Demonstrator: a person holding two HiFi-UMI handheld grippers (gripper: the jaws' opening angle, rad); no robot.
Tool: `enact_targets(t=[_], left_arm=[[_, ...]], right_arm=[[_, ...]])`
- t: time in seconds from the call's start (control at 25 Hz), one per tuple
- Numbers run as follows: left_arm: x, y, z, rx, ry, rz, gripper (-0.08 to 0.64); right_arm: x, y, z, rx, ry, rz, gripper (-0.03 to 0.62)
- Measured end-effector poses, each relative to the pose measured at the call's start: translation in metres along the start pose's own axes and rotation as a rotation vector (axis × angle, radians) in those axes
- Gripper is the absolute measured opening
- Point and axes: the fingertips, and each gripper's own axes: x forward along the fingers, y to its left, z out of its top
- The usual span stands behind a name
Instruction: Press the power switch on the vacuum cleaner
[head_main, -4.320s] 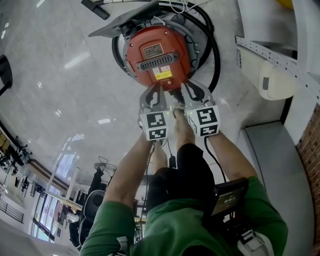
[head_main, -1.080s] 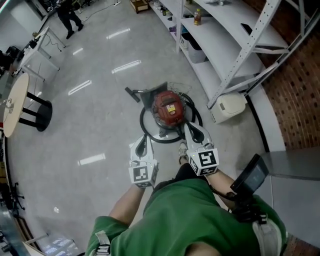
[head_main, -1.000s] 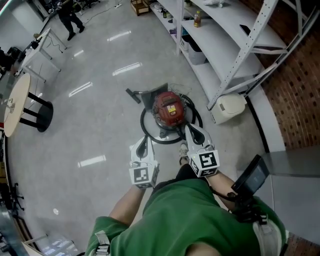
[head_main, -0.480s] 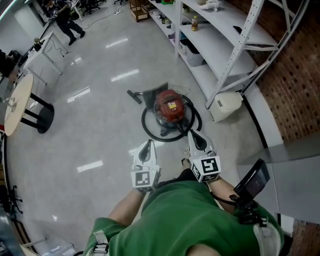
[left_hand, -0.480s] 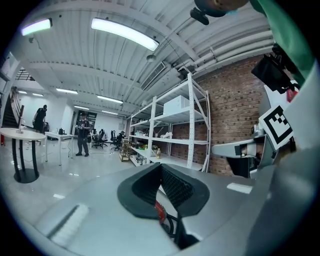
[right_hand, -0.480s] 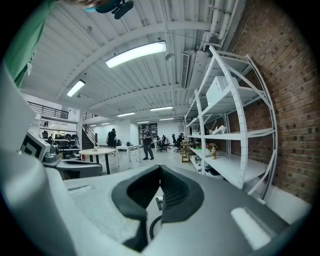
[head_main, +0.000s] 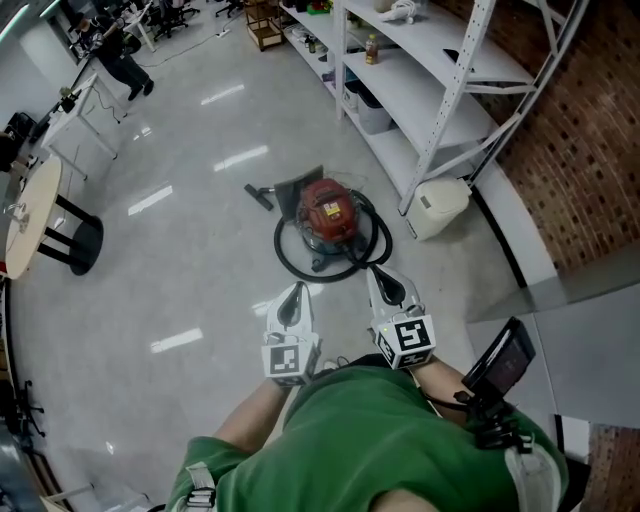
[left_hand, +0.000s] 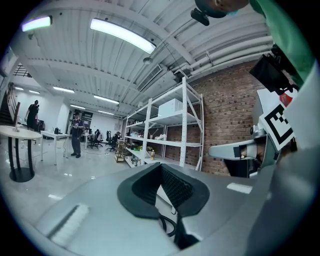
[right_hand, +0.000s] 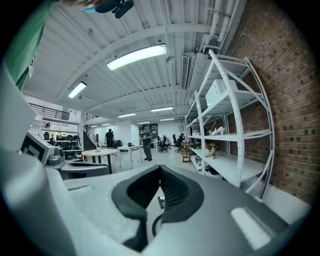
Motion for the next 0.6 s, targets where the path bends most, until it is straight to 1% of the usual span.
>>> enact_targets(t=[0.12,0.24,0.4,0.6], left_arm=[[0.002,-0.019,0.003,0.002,-0.011,0.009,0.008],[0.000,-0.045,0.003,-0.007,-0.001,0.015,0.008],[-0.003,-0.082,0.002,0.006,0.002,-0.004,0.008],[-0.008,-0.116,-0.003,0.018,0.005,-0.025,0.008]], right_arm=[[-0.014,-0.011,0.005,-0.011,-0.010,0.018,0.005],[-0.034,-0.022,0.008,-0.018,-0.005,0.036,0.005],[-0.061,-0.037,0.012,-0.026,-0.010,0.051,0.005],[-0.088,-0.051,0.008,-0.014,-0.014,0.052,0.005]])
